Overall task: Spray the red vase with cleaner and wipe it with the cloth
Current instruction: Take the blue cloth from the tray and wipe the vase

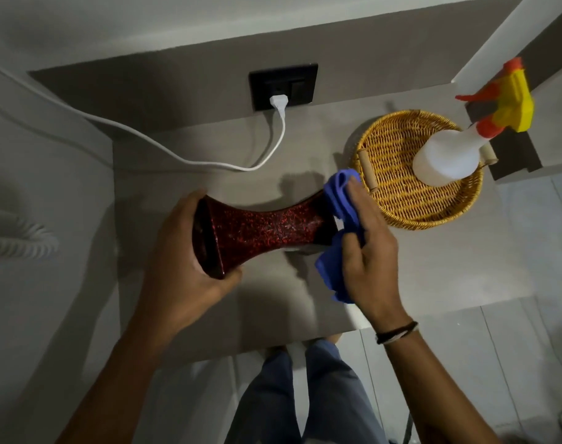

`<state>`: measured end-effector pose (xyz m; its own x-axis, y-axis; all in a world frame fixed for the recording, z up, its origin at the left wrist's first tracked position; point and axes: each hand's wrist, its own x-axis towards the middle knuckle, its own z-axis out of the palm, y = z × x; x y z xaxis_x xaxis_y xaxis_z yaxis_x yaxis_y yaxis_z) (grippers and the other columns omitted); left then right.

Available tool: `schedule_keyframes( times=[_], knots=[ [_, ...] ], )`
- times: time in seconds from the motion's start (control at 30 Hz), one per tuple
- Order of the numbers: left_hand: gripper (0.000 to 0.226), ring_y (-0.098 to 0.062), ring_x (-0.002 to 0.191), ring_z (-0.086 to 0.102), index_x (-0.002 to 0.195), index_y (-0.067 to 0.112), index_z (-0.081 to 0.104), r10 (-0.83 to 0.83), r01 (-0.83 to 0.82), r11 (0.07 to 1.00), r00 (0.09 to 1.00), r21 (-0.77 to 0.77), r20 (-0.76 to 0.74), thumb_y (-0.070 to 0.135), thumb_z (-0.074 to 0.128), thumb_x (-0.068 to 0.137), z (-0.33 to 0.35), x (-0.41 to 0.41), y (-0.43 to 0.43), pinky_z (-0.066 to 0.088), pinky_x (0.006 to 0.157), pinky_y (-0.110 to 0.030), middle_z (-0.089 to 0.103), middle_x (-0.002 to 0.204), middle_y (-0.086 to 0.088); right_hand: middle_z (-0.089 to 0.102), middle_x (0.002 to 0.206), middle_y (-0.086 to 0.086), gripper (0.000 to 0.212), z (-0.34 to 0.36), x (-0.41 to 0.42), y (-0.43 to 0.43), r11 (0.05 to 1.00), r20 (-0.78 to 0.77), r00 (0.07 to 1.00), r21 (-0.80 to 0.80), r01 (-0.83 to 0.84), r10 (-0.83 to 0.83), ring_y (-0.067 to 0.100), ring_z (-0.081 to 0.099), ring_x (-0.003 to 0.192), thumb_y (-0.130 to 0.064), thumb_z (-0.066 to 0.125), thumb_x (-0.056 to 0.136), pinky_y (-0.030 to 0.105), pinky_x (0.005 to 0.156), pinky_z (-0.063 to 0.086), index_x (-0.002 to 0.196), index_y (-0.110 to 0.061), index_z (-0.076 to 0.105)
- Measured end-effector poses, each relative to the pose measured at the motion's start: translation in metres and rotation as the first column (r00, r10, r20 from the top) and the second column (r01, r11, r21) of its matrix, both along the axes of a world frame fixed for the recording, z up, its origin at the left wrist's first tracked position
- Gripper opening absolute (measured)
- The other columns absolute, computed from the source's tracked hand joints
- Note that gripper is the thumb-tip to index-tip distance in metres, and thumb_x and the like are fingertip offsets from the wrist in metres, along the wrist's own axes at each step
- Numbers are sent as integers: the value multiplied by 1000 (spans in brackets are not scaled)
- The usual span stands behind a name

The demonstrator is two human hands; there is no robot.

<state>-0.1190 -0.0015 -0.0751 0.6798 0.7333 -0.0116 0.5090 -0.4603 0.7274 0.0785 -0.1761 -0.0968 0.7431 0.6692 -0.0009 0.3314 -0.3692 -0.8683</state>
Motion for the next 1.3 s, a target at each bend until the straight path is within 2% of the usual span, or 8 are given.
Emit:
schedule_keyframes(
  times=[0.17, 0.3, 0.5, 0.77, 0.93, 1.0, 1.13, 1.3],
  knots=[
    [86, 15, 106, 50, 133, 26, 48, -3, 3, 1000, 1000, -7, -7, 31, 85, 57, -4, 7, -5, 35, 93, 3, 51, 122, 21, 38, 170, 25, 70, 12, -59, 17, 939, 211, 922, 47, -341, 324, 35, 31, 164, 13, 49, 89, 60, 129, 35, 158, 8, 41],
    [90, -22, 128, 62, 144, 18, 52, 5, -7, 999, 999, -54, -43, 28, 81, 59, -6, 7, -4, 51, 110, -42, 62, 140, -3, 37, 170, 26, 72, 4, -97, 36, 897, 413, 826, 44, -440, 385, 19, -1, 169, 21, 60, 87, 57, 134, 25, 156, 10, 43],
    [89, -1, 113, 56, 137, 21, 52, 9, -10, 1000, 998, -18, -54, 42, 85, 57, -9, -8, -6, 35, 97, -3, 55, 126, 8, 46, 167, 17, 73, -31, -26, 4, 898, 541, 717, -290, -331, 439, 43, 27, 160, 16, 65, 86, 51, 129, 35, 155, -1, 53],
    [80, -1, 107, 53, 131, 24, 51, 59, -55, 998, 992, 37, -109, 25, 87, 59, -3, -2, -12, 34, 92, 2, 58, 119, 3, 44, 168, 21, 60, -7, -73, 26, 955, 413, 862, -87, -284, 294, 38, 22, 165, 11, 62, 96, 57, 132, 32, 154, 3, 52],
    [60, -35, 140, 53, 151, -1, 44, 3, 7, 999, 962, 35, -273, 3, 66, 96, -1, 16, -54, 48, 112, -48, 51, 155, -12, 38, 170, 20, 58, -3, -97, 38, 884, 470, 800, 81, -460, 373, 22, 8, 169, 8, 66, 101, 55, 134, 27, 156, 3, 48],
    [67, -10, 112, 53, 130, 24, 49, -32, 52, 989, 990, 138, -140, 35, 77, 69, 2, 16, -32, 48, 95, -29, 47, 121, 22, 40, 170, 17, 74, -16, -60, 15, 915, 412, 824, -64, -399, 388, 38, 28, 164, 18, 74, 88, 60, 128, 37, 156, 0, 50],
    [77, -12, 107, 51, 124, 18, 56, 25, -17, 997, 993, 75, -112, 36, 82, 54, 16, 10, -12, 36, 85, -5, 50, 116, 9, 41, 169, 16, 79, -28, 0, -15, 941, 312, 902, -256, -223, 299, 49, 39, 156, 23, 72, 82, 64, 122, 45, 155, -2, 52],
    [76, -26, 109, 57, 126, 9, 57, -2, 19, 989, 994, 149, -113, 32, 86, 59, 21, 25, -16, 38, 90, -14, 60, 119, -9, 38, 173, 18, 65, 10, -63, 23, 945, 116, 941, 32, -324, 319, 39, 29, 164, 0, 43, 95, 63, 130, 31, 160, 2, 43]
  ],
)
